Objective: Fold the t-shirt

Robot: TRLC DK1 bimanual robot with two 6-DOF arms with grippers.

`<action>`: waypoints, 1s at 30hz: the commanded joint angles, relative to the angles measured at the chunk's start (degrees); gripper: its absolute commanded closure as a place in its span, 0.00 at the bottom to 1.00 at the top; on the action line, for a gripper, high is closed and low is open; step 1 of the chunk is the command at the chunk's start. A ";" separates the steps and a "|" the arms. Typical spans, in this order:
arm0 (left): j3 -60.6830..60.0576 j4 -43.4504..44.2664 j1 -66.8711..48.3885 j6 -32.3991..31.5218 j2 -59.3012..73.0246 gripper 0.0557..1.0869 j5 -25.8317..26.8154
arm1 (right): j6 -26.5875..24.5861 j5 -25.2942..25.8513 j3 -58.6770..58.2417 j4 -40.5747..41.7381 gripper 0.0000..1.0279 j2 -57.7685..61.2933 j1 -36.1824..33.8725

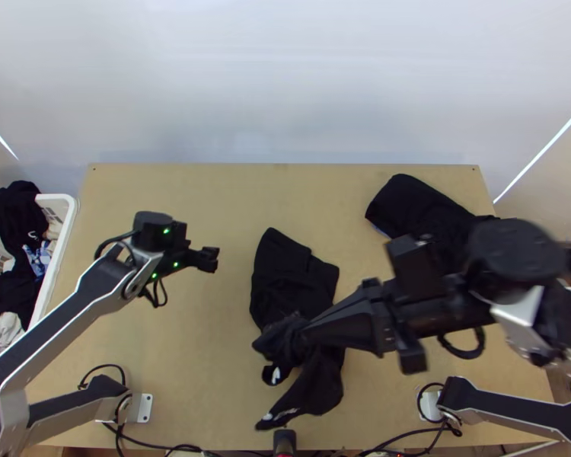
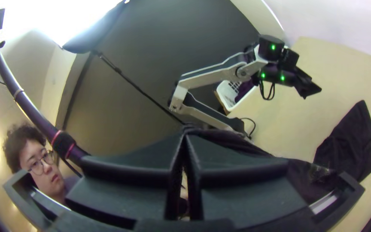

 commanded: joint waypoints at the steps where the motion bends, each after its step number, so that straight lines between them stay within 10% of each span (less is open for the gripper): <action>1: 6.76 0.14 -0.24 -2.35 9.42 0.04 4.04 | 0.76 -3.20 -9.08 0.44 0.97 -1.37 0.25; 30: 32.16 -4.43 -12.64 11.80 38.42 0.04 -3.34 | 1.90 -3.46 -19.45 2.55 0.97 1.18 -3.44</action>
